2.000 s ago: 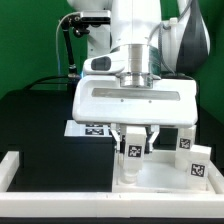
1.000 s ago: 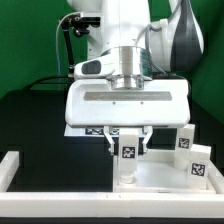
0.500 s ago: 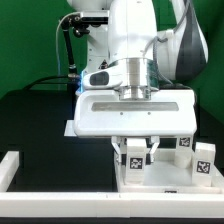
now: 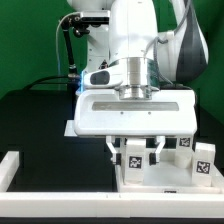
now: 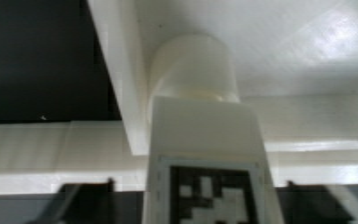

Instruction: Assemble square table

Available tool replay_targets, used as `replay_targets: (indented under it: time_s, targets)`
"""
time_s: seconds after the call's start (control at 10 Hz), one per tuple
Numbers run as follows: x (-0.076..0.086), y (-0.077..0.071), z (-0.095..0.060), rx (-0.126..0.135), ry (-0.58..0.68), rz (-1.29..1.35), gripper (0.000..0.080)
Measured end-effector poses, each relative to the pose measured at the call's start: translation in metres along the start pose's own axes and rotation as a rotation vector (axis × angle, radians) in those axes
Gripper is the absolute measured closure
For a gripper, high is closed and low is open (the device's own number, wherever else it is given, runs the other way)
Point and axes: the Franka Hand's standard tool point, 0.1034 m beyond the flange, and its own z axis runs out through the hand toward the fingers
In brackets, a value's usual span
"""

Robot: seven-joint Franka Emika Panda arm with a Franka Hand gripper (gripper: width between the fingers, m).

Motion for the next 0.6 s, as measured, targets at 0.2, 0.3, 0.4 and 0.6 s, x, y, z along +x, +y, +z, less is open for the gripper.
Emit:
replay_targets:
  time_s: [0.2, 0.3, 0.4, 0.6]
  targets:
    - [0.0000, 0.0000, 0.0000, 0.000, 0.000, 0.000, 0.0165]
    - [0.0000, 0.0000, 0.0000, 0.000, 0.000, 0.000, 0.0165]
    - [0.0000, 0.0000, 0.0000, 0.000, 0.000, 0.000, 0.0152]
    - [0.0000, 0.0000, 0.0000, 0.000, 0.000, 0.000, 0.0151]
